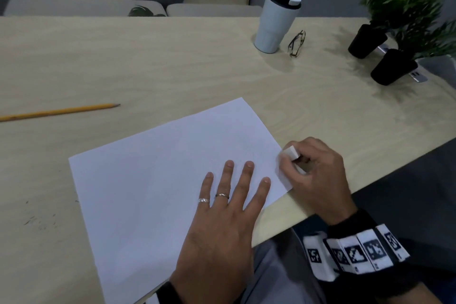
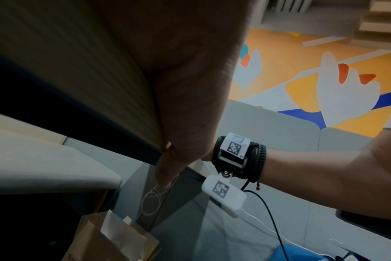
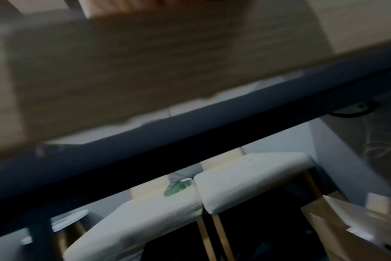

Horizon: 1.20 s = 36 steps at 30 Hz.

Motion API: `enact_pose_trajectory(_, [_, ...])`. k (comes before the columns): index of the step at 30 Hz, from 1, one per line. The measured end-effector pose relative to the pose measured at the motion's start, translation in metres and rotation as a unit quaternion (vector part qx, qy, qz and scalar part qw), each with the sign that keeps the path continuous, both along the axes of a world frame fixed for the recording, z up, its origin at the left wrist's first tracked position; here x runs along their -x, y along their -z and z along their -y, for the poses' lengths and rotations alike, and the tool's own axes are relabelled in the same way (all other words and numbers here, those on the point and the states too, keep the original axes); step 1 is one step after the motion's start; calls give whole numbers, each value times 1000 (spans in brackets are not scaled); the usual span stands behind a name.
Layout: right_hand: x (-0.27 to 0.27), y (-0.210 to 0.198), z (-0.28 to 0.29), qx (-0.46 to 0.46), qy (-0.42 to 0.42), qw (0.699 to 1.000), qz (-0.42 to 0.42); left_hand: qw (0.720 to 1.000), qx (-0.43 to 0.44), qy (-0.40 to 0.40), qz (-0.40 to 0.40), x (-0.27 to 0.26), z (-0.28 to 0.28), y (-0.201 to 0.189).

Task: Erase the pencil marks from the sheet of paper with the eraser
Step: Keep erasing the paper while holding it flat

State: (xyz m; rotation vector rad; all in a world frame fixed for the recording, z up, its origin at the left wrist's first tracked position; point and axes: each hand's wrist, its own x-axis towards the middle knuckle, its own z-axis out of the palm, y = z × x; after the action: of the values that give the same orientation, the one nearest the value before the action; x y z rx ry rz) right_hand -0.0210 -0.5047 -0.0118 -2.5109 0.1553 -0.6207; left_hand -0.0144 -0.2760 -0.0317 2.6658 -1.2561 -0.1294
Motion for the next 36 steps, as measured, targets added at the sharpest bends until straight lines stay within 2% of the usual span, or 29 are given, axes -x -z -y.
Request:
enact_pose_trajectory(2, [5, 2, -12, 40, -36, 999, -9, 1000, 16, -1, -6, 0, 1, -2])
enact_pose_trajectory(6, [-4, -4, 13, 87, 42, 995, 8, 1000, 12, 1, -7, 2, -1, -1])
enact_pose_trajectory(8, [0, -9, 3, 93, 9, 995, 23, 1000, 16, -2, -11, 1, -1, -1])
enact_pose_trajectory(11, [5, -3, -19, 75, -45, 996, -13, 1000, 16, 1, -16, 1, 0, -2])
enact_pose_trajectory(15, [-11, 3, 8, 0, 45, 999, -17, 999, 16, 1, -32, 1, -1, -2])
enact_pose_trajectory(16, [-9, 2, 8, -6, 43, 999, -11, 999, 15, 2, -36, 2, -1, -3])
enact_pose_trajectory(19, [0, 0, -13, 24, -42, 999, -13, 999, -4, 2, -44, 2, -1, -4])
enact_pose_trajectory(20, [-2, 2, -14, 15, -42, 999, -23, 999, -15, 0, -40, 1, -1, -4])
enact_pose_trajectory(22, [-11, 5, -1, -28, 10, 999, -29, 999, -44, 3, -31, 0, -1, -3])
enact_pose_trajectory(24, [-14, 4, 6, -20, 38, 999, -20, 998, -54, 6, -33, 0, -2, -5])
enact_pose_trajectory(28, [1, 0, -19, 35, -48, 998, -21, 997, -74, 4, -28, -2, -1, -12])
enact_pose_trajectory(31, [-10, 3, 1, -19, 32, 999, -33, 998, -51, 8, -33, 0, -1, -17])
enact_pose_trajectory(33, [-11, -2, 5, -7, 42, 999, -18, 996, -66, 10, -55, 0, 0, -24])
enact_pose_trajectory(36, [7, -6, -19, 37, -35, 998, -21, 997, -53, 4, -57, 1, 1, -23])
